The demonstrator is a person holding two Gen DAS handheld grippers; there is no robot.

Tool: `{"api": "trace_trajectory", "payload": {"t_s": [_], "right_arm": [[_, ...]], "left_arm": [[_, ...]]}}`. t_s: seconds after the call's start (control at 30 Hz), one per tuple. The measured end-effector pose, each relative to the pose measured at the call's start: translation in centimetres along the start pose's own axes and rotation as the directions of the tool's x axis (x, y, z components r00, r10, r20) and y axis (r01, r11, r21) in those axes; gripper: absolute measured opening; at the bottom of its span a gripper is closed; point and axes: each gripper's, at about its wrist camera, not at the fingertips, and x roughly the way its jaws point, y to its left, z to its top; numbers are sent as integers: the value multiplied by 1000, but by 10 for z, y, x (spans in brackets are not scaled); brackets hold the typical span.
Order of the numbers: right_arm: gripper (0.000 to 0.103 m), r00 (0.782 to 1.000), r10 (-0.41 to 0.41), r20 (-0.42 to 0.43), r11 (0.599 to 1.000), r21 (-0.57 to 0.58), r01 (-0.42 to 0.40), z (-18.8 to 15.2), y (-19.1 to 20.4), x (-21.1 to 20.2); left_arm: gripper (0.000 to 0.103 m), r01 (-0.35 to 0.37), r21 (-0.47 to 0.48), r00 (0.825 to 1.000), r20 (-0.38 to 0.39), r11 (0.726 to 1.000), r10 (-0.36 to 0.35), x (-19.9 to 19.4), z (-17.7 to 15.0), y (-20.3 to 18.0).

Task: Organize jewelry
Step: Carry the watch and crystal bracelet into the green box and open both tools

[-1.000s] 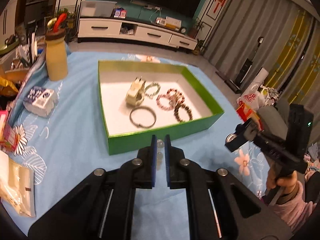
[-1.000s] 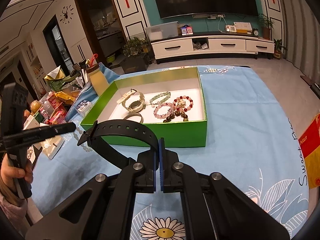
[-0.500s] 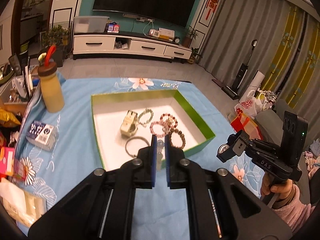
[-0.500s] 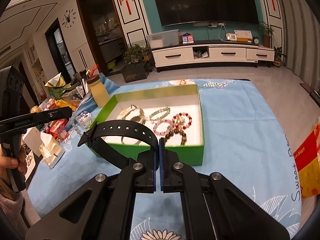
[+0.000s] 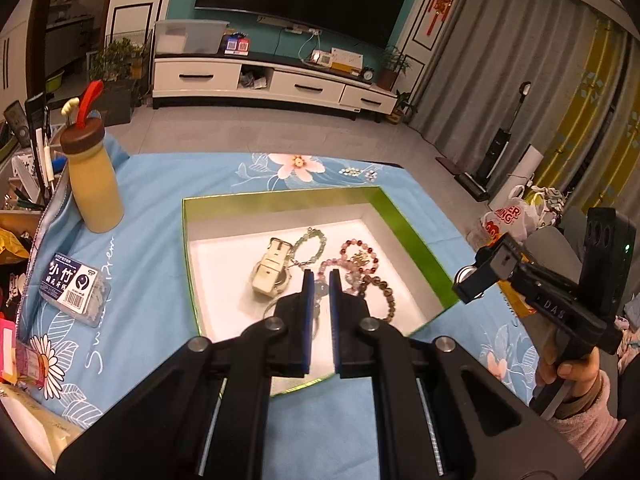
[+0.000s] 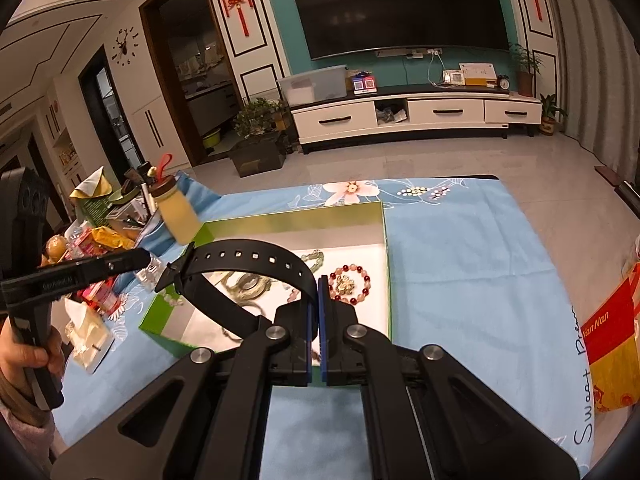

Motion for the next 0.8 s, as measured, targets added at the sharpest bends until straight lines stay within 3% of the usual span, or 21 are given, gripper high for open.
{"api": "trace_trajectory", "payload": {"t_s": [0.33,0.8], "right_arm": [[2,997,-30,-73,1000,6,30,3,-8,42],[2,985,-75,-157,997,-15,74,4,-11,83]], "left_arm": [[7,-38,-43,998,-61,998,35,33,-8,25],[7,-92,-5,989,-121,996,90,60,-11,34]]}}
